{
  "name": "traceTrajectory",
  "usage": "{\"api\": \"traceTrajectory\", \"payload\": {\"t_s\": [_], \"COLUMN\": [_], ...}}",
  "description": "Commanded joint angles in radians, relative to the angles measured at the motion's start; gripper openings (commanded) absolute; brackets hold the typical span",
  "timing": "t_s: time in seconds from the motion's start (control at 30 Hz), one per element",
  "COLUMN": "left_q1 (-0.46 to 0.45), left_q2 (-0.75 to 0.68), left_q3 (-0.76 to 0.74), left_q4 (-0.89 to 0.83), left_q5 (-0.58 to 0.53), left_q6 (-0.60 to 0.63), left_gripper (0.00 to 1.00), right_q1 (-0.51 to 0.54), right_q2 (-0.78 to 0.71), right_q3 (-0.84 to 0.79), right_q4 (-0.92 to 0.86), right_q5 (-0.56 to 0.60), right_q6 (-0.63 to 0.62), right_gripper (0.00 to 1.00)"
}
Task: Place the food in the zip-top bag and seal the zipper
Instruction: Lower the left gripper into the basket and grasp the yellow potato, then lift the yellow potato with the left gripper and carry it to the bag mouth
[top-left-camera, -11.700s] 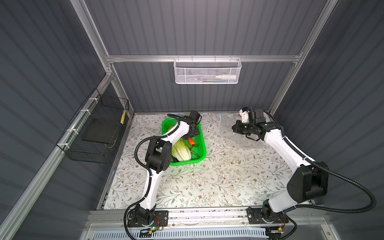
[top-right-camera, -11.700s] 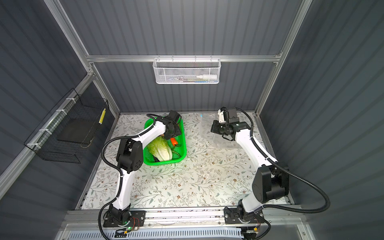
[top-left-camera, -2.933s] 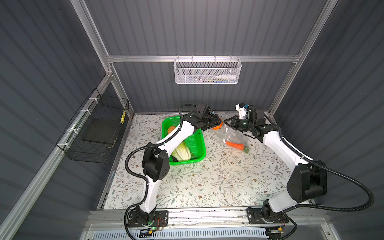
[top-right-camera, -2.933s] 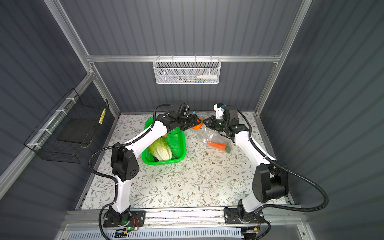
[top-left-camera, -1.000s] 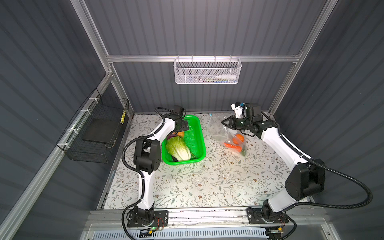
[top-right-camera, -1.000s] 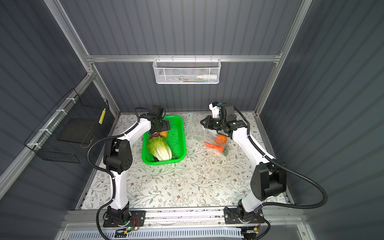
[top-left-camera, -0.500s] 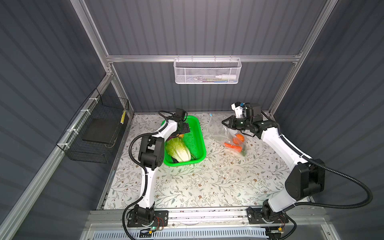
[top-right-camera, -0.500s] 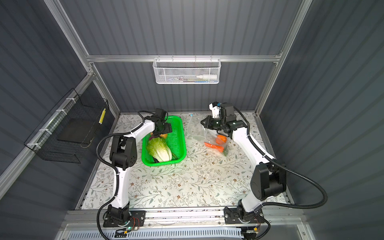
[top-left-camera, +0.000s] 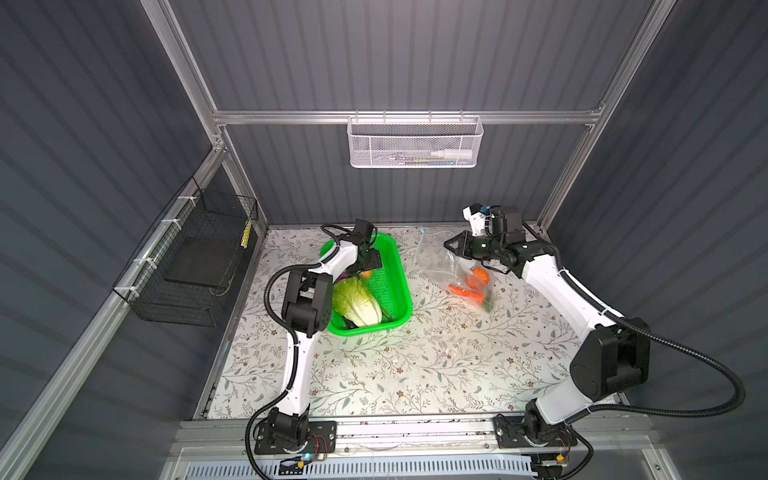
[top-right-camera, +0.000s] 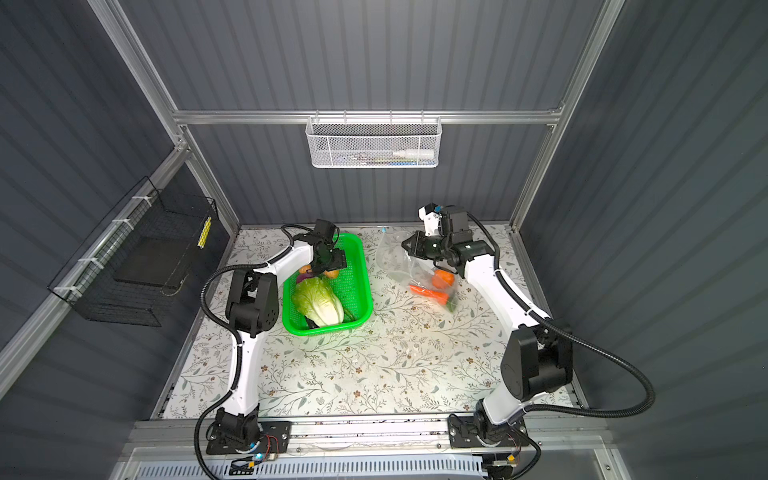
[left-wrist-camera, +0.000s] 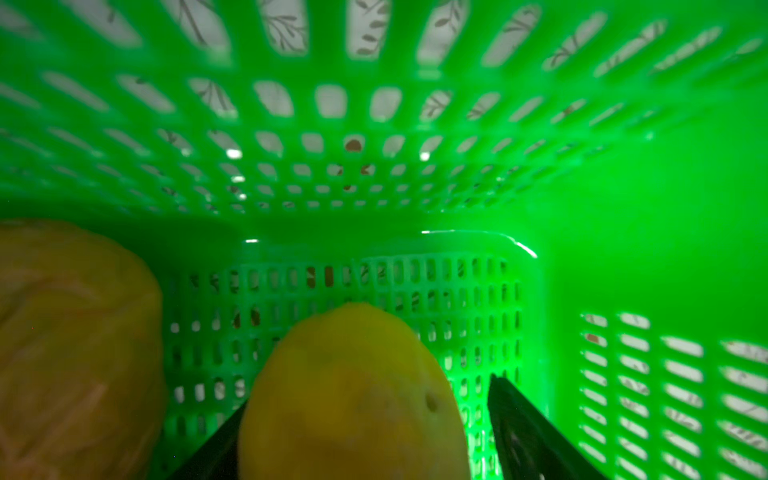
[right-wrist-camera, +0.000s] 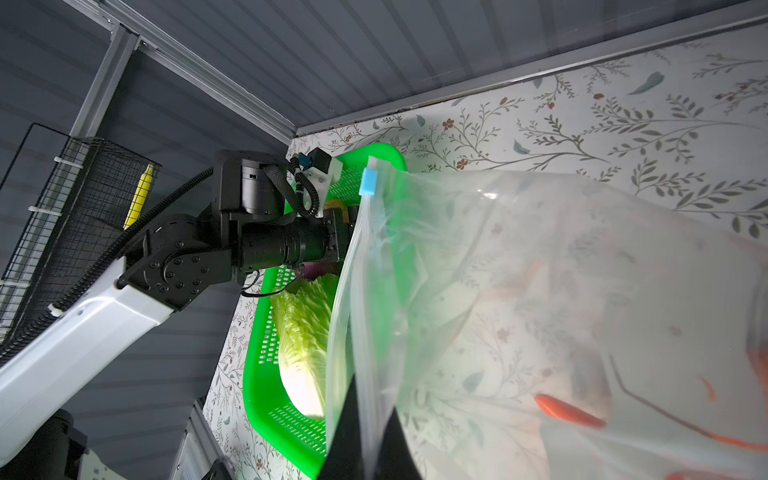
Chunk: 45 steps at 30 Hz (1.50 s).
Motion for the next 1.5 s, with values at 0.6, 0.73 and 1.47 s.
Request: {"api": "traceTrajectory", "payload": {"t_s": [0.6,0.73,1.47], "left_q1": [-0.010,-0.011,-0.187], "left_q2": [-0.094,-0.176,-0.427], "left_q3": [0.033,0.022,-0.110], "left_q4": [-0.039,-0.015,0.328], "left_q5": [-0.017,0.007,0.371], "left_q6": [-0.004,-0.017,-0.279], "left_gripper": [0.51,0.51,0.50], "right_q1": [0.000,0.000,-0.001], "right_q2": [-0.004,-0.014,0.001], "right_q3": [0.028,0.021,-0.010], "right_q4": [-0.043,-0.037,0.025], "right_q5": [0.031,0.033,0.007], "right_q6": [-0.019,-0.015,0.066], "right_gripper": [0.00,0.00,0.00]}}
